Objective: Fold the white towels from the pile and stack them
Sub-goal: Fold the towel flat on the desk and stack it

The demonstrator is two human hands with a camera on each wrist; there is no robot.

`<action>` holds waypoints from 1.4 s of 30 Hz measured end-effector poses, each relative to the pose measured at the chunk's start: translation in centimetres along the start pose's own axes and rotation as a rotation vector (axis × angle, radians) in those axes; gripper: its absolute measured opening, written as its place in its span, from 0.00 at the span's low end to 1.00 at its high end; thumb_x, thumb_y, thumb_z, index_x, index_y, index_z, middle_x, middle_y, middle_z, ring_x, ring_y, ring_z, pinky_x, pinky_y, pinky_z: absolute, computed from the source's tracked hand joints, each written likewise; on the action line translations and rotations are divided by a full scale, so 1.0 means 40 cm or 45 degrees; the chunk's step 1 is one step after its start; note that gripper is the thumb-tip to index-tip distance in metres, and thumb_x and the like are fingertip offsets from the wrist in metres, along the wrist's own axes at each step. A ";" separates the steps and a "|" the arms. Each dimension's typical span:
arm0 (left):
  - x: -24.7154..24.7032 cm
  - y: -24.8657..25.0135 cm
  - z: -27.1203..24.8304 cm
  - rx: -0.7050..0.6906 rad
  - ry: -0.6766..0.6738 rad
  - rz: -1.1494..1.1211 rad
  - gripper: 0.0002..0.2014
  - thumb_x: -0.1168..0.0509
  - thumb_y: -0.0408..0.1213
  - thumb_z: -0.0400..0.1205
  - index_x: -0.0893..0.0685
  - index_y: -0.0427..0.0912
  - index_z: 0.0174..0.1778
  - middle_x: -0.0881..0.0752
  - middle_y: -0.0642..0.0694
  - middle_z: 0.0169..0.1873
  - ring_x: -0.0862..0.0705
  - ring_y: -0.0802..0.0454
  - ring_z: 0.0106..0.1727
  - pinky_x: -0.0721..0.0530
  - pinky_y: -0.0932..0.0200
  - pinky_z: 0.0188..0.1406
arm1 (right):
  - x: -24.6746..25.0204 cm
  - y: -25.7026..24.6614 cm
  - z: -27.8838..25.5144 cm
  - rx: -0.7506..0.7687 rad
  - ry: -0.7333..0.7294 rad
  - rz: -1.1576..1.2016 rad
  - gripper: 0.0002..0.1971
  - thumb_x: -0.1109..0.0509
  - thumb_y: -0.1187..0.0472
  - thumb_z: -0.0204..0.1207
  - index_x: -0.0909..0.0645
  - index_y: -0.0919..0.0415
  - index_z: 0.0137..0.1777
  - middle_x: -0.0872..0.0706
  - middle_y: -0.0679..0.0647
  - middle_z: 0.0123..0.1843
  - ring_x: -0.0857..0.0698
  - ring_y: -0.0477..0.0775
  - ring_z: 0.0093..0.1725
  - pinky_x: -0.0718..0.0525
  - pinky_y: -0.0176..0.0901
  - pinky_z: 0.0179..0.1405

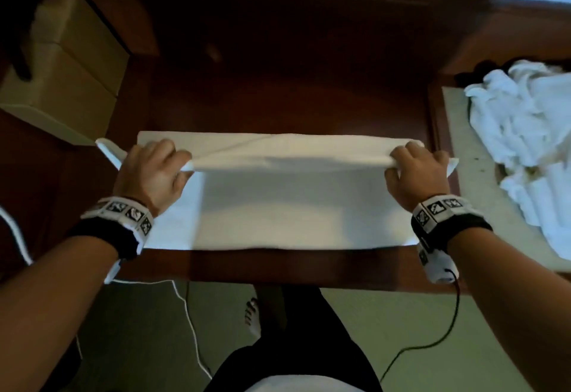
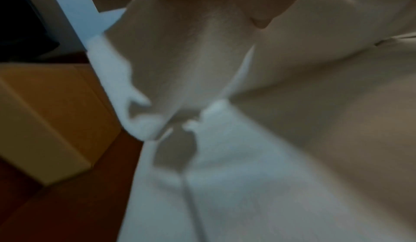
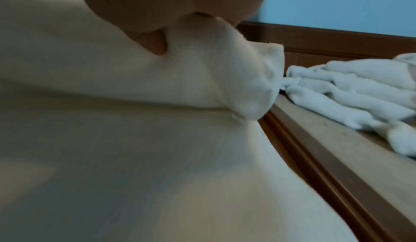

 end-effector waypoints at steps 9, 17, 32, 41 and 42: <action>-0.212 0.122 -0.258 0.191 -0.575 0.001 0.35 0.19 0.34 0.65 0.18 0.40 0.71 0.20 0.33 0.60 0.18 0.29 0.49 0.17 0.35 0.41 | -0.175 0.063 -0.308 -0.140 -0.510 -0.151 0.21 0.20 0.59 0.61 0.18 0.57 0.55 0.20 0.61 0.62 0.22 0.68 0.59 0.29 0.62 0.55; -0.231 0.115 -0.221 0.213 -0.559 -0.027 0.39 0.25 0.33 0.74 0.30 0.45 0.82 0.29 0.32 0.78 0.27 0.23 0.69 0.19 0.26 0.57 | -0.179 0.083 -0.292 -0.070 -0.566 0.018 0.28 0.32 0.71 0.74 0.26 0.59 0.75 0.28 0.65 0.80 0.29 0.73 0.78 0.22 0.70 0.65; -0.257 0.113 -0.357 0.149 -0.605 -0.064 0.38 0.32 0.41 0.82 0.41 0.57 0.87 0.43 0.39 0.87 0.39 0.27 0.83 0.31 0.22 0.70 | -0.201 0.123 -0.394 -0.239 -0.724 -0.032 0.39 0.34 0.73 0.72 0.38 0.55 0.84 0.47 0.58 0.89 0.50 0.64 0.87 0.47 0.67 0.84; -0.198 -0.077 -0.353 0.252 -0.614 0.175 0.32 0.32 0.30 0.80 0.29 0.40 0.82 0.33 0.39 0.84 0.37 0.33 0.83 0.38 0.28 0.76 | -0.227 -0.248 -0.334 0.348 -0.536 0.089 0.30 0.51 0.65 0.71 0.20 0.65 0.71 0.23 0.66 0.76 0.24 0.74 0.75 0.25 0.77 0.69; -0.193 -0.092 -0.364 0.228 -0.627 0.170 0.32 0.32 0.26 0.78 0.27 0.39 0.81 0.32 0.39 0.83 0.37 0.33 0.83 0.37 0.28 0.76 | -0.228 -0.245 -0.339 0.352 -0.544 0.100 0.29 0.50 0.65 0.71 0.20 0.65 0.70 0.22 0.65 0.75 0.23 0.73 0.74 0.24 0.76 0.68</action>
Point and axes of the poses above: each hand's wrist, its own z-axis towards the middle knuckle, its own x-axis out of the back of the hand, y = z × x, the point moved 6 cm from there along z, towards the middle knuckle
